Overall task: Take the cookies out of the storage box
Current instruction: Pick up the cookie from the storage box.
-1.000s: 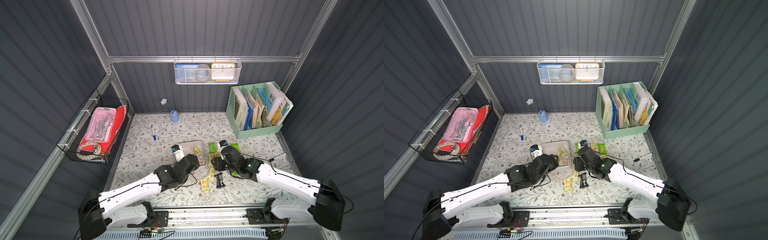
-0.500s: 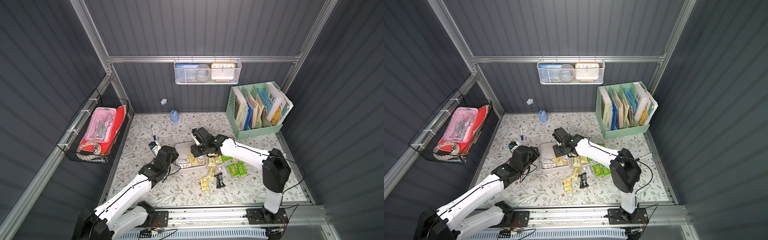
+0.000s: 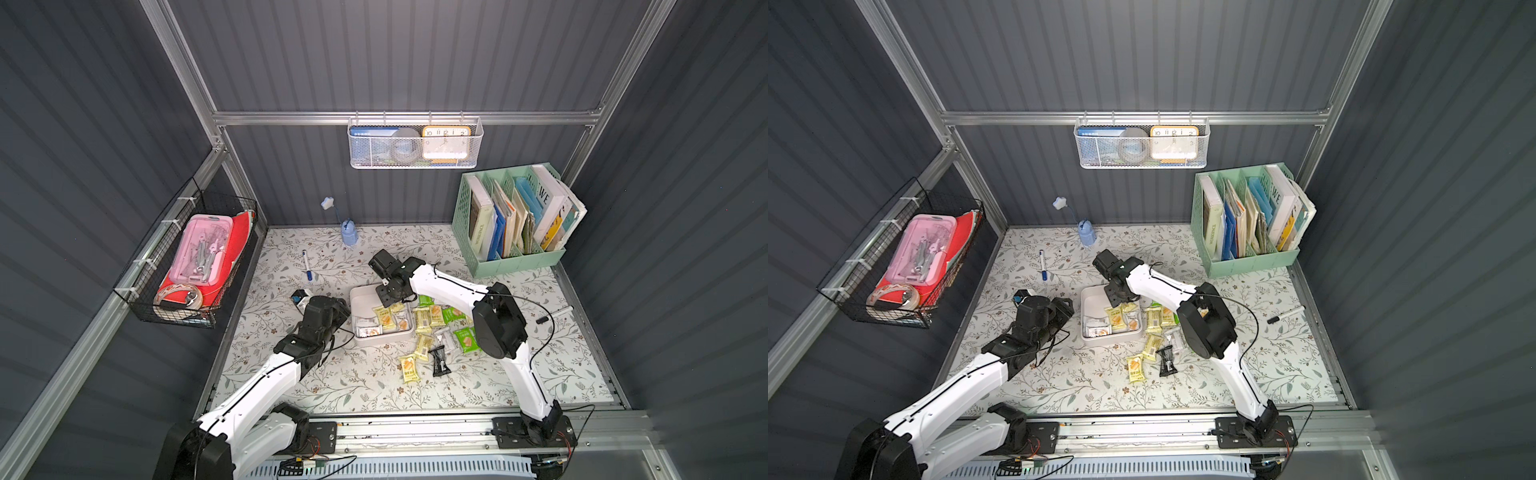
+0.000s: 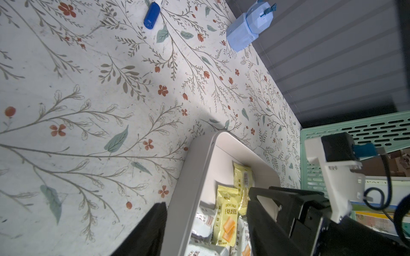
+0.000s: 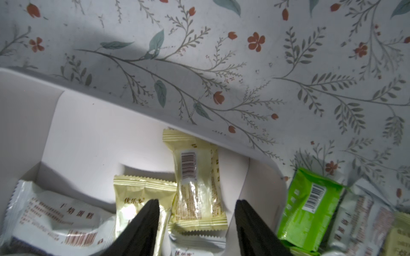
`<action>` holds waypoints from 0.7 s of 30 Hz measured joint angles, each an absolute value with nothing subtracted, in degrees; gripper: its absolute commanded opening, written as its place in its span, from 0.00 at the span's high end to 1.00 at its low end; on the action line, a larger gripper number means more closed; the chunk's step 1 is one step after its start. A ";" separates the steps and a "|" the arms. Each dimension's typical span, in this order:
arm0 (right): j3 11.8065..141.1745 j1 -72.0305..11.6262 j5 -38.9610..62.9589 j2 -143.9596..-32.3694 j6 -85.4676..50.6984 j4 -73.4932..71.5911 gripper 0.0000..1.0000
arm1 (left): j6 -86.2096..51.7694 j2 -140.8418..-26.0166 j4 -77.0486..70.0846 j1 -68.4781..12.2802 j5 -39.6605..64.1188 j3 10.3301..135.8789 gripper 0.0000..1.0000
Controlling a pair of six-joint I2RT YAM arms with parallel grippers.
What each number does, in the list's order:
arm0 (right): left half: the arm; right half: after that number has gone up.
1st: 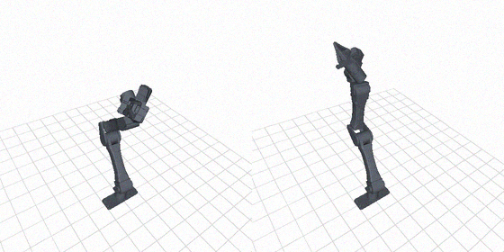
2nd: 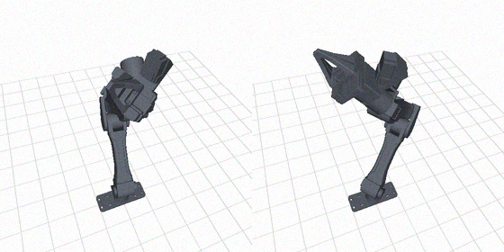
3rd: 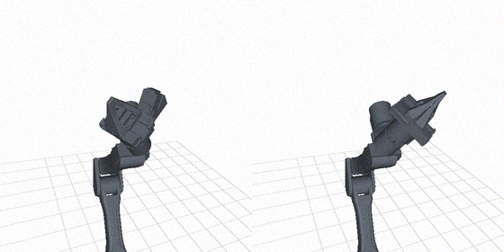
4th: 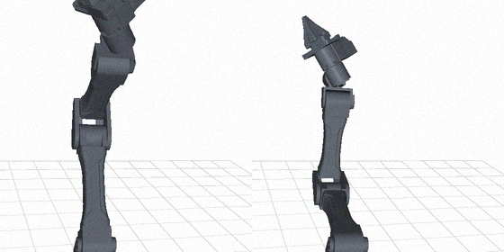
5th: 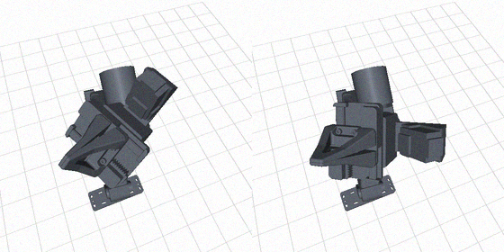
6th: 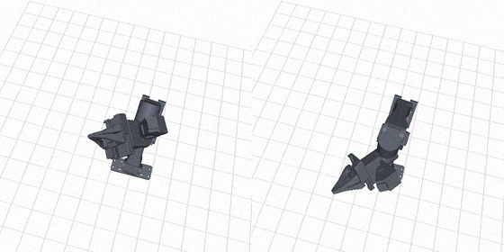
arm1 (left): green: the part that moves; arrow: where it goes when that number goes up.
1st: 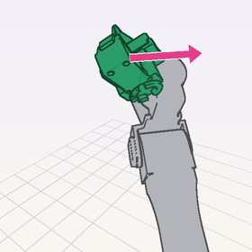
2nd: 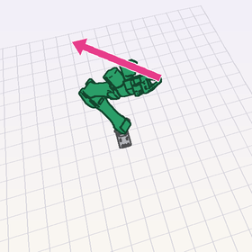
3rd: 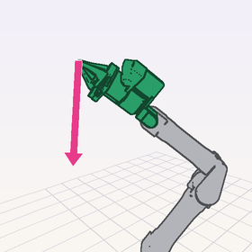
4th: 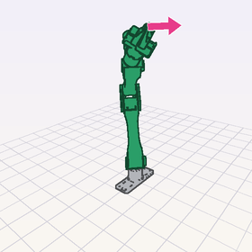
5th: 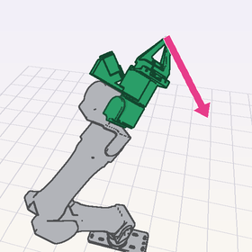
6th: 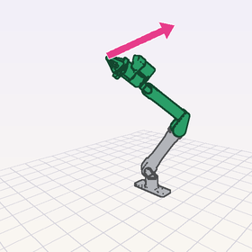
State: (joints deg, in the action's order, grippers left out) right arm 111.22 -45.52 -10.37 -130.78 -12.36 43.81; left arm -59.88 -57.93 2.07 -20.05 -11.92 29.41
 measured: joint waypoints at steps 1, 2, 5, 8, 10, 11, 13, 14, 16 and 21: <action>111.63 -45.30 -10.37 -131.24 -12.38 43.99 0.41 | -59.79 -57.91 1.91 -19.81 -11.75 29.41 0.38; 111.94 -45.17 -10.37 -131.57 -12.40 44.18 0.41 | -59.66 -57.91 1.74 -19.57 -11.70 29.41 0.38; 112.60 -44.93 -10.17 -132.60 -12.53 44.42 0.42 | -59.40 -57.91 1.15 -19.18 -11.27 29.41 0.38; 112.79 -44.84 -9.15 -133.38 -12.62 44.36 0.42 | -59.22 -57.93 0.69 -19.16 -10.85 29.41 0.38; 112.88 -44.84 -8.29 -133.80 -12.62 44.27 0.43 | -59.22 -58.04 0.30 -19.14 -10.61 29.41 0.38; 112.90 -44.82 -8.03 -133.88 -12.62 44.27 0.43 | -59.22 -58.13 0.12 -19.14 -10.50 29.39 0.38; 113.01 -44.71 -7.64 -134.08 -12.62 44.23 0.45 | -59.22 -58.28 -0.32 -19.11 -10.35 29.34 0.38; 113.30 -44.69 -7.53 -134.28 -12.62 44.36 0.46 | -59.22 -58.35 -0.38 -19.11 -10.28 29.32 0.38; 113.84 -44.60 -7.51 -134.69 -12.73 44.31 0.47 | -59.22 -58.41 -0.58 -19.11 -10.24 29.19 0.38; 116.14 -44.34 -7.81 -136.57 -12.80 44.60 0.51 | -59.22 -58.46 -0.69 -18.81 -10.24 29.06 0.38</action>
